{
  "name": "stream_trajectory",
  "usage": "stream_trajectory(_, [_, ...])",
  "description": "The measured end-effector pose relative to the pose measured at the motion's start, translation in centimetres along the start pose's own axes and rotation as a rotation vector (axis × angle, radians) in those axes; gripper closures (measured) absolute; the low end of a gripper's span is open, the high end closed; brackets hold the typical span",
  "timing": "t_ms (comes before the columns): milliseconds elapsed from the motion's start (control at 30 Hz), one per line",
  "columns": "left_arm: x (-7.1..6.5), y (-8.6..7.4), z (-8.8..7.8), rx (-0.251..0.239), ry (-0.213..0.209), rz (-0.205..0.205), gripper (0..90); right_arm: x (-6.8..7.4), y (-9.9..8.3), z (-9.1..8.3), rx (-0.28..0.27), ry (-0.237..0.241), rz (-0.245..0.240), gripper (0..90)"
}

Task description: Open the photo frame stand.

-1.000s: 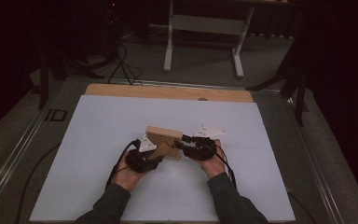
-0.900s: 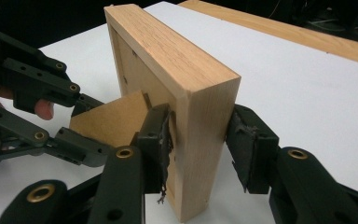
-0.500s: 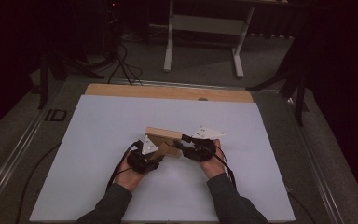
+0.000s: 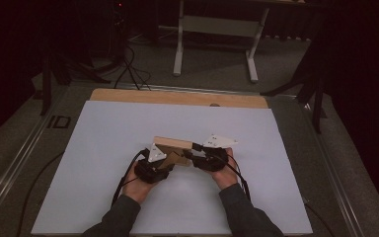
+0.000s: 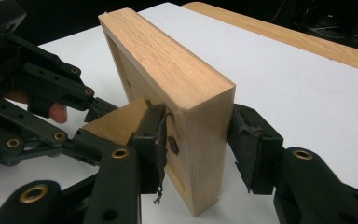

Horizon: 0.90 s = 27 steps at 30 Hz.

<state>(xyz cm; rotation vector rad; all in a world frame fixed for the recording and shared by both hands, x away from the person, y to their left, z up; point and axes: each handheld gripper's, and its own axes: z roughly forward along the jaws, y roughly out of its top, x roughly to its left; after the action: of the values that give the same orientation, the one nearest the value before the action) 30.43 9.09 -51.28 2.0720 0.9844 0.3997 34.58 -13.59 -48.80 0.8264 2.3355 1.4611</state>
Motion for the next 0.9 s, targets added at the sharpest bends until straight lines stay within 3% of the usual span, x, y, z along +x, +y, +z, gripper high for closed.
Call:
stream_trajectory(267, [0.76, -0.26, -0.21, -0.014, -0.094, -0.085, 63.7, 0.05, 0.03, -0.18, 0.0, 0.027, 0.001, 54.6])
stream_trajectory(433, [0.76, -0.17, -0.42, -0.019, -0.109, -0.092, 63.8, 0.0, 0.07, -0.38, 0.002, 0.062, 0.018, 52.2])
stream_trajectory(900, [0.72, -0.35, -0.67, -0.007, -0.133, -0.103, 64.1, 0.62, 0.15, -0.77, 0.024, 0.084, -0.019, 48.7])
